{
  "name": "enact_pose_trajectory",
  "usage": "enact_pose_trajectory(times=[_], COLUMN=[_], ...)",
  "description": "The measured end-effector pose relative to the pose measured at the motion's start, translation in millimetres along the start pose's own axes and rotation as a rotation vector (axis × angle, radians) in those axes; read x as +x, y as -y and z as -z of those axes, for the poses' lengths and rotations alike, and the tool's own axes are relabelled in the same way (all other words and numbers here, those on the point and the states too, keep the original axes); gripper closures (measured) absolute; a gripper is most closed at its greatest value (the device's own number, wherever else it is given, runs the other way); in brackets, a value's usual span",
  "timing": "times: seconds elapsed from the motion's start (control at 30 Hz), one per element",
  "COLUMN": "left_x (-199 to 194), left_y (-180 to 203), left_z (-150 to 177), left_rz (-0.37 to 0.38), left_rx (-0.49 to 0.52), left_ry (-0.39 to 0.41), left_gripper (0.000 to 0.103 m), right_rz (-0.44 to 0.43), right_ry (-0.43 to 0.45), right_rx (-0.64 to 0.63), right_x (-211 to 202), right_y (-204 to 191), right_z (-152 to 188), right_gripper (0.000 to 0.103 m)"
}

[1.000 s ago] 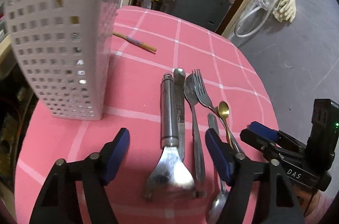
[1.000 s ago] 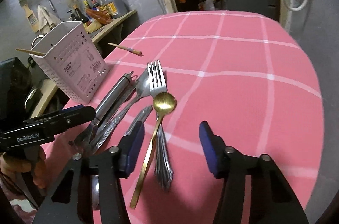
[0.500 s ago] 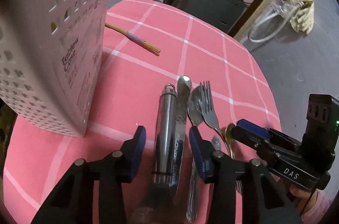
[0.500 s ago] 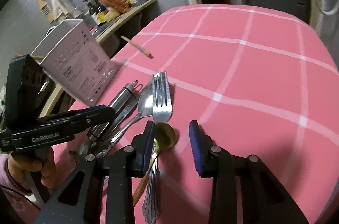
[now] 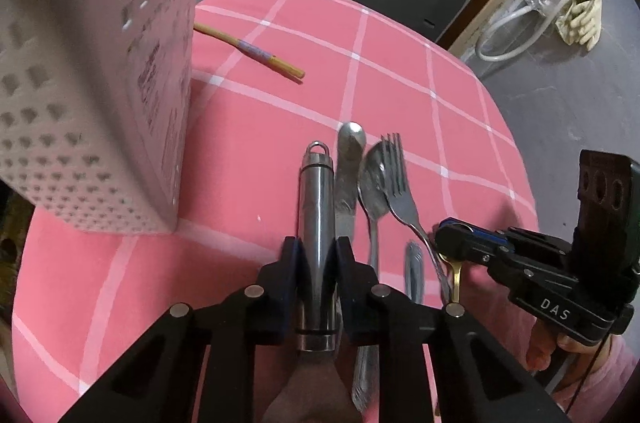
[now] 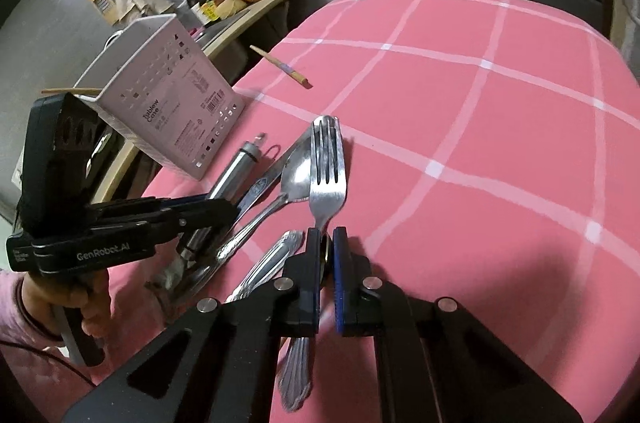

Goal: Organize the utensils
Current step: 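Grasp the steel peeler with the left gripper while the right grasps the gold spoon, then lift and carry the peeler and gold spoon over the white holder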

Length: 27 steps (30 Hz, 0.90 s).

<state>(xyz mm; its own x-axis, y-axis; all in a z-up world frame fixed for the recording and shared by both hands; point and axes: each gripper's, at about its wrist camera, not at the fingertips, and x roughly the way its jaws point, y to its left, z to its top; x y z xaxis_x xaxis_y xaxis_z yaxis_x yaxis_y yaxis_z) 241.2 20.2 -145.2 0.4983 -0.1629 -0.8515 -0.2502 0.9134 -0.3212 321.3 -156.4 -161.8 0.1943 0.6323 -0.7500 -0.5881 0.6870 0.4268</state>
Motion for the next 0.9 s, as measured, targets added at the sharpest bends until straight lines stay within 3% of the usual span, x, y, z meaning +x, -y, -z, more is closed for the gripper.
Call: enact_pose_trajectory(times=[0.47, 0.67, 0.9], left_x=[-42, -90, -148], left_y=[-8, 4, 1], left_z=[48, 46, 13], left_rz=[0.176, 0.271, 0.339], left_rx=[0.008, 0.108, 0.139], left_ry=[-0.135, -0.043, 0.112], left_gripper=[0.085, 0.085, 0.085], right_rz=[0.155, 0.196, 0.208], right_ry=[0.197, 0.322, 0.470], right_rx=[0.202, 0.248, 0.201], right_x=[-81, -110, -135], right_y=[-14, -32, -74], right_z=[55, 55, 22], right_gripper=[0.098, 0.098, 0.098])
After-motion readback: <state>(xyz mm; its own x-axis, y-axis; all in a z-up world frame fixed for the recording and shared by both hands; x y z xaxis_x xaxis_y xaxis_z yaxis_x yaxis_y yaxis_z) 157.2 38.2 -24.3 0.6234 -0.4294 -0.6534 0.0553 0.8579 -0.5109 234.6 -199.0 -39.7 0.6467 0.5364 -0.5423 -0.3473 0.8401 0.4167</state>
